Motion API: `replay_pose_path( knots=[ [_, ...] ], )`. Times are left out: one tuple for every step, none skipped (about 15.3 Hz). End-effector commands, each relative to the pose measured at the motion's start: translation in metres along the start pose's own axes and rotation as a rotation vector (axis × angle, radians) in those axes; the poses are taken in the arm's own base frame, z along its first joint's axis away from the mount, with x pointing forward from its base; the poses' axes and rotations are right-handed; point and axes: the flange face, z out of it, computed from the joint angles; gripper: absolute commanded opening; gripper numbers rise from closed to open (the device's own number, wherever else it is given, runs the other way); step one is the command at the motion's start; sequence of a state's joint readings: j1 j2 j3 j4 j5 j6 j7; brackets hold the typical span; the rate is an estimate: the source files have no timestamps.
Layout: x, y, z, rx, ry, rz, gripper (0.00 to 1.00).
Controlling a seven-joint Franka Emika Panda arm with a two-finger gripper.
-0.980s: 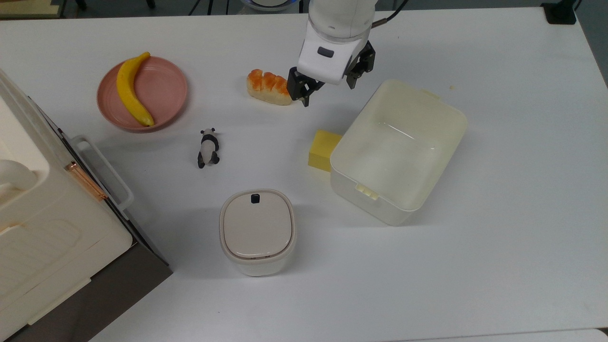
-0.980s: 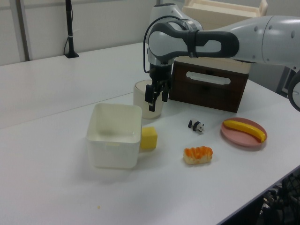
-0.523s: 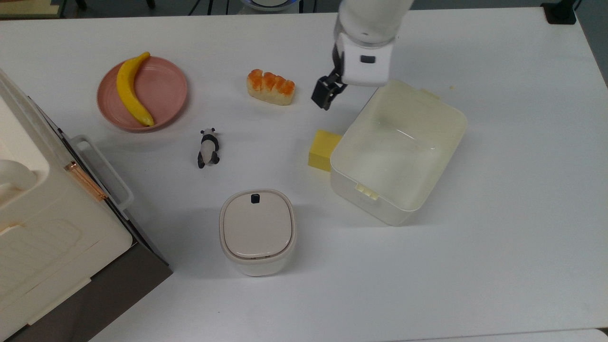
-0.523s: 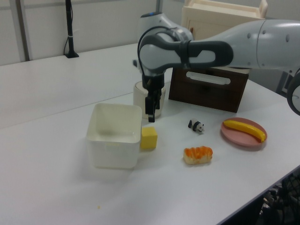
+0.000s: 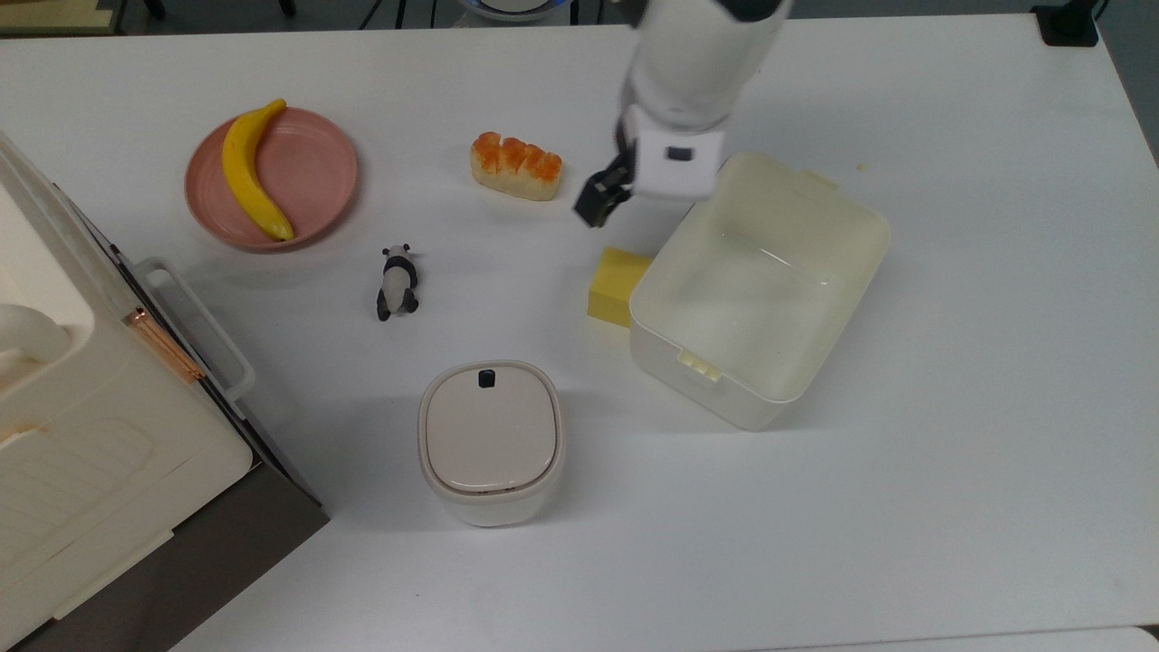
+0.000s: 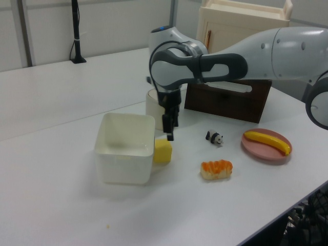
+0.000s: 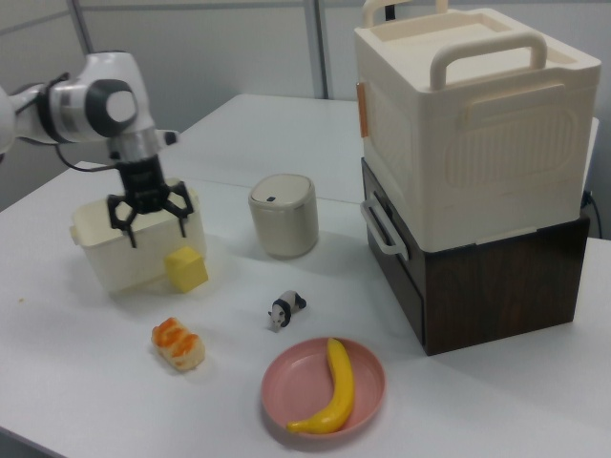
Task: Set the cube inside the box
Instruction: 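Lower the gripper onto the yellow cube beside the plastic box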
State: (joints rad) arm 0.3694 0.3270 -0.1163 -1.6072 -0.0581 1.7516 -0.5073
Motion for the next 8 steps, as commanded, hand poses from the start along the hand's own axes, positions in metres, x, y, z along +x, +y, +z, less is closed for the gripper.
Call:
replay_pose_path(
  knots=[
    [-0.026, 0.042, 0.03, -0.037, 0.06, -0.135, 1.0],
    [-0.027, 0.048, 0.033, -0.057, 0.079, -0.19, 1.0],
    [-0.028, 0.051, 0.033, -0.07, 0.086, -0.232, 1.0],
    [-0.027, 0.052, 0.033, -0.083, 0.098, -0.267, 1.0],
    [-0.025, 0.053, 0.035, -0.097, 0.11, -0.294, 1.0],
    [-0.02, 0.051, 0.038, -0.115, 0.13, -0.303, 1.0],
    [-0.016, 0.049, 0.043, -0.131, 0.149, -0.308, 1.0],
    [-0.014, 0.048, 0.045, -0.15, 0.17, -0.311, 1.0]
  ],
)
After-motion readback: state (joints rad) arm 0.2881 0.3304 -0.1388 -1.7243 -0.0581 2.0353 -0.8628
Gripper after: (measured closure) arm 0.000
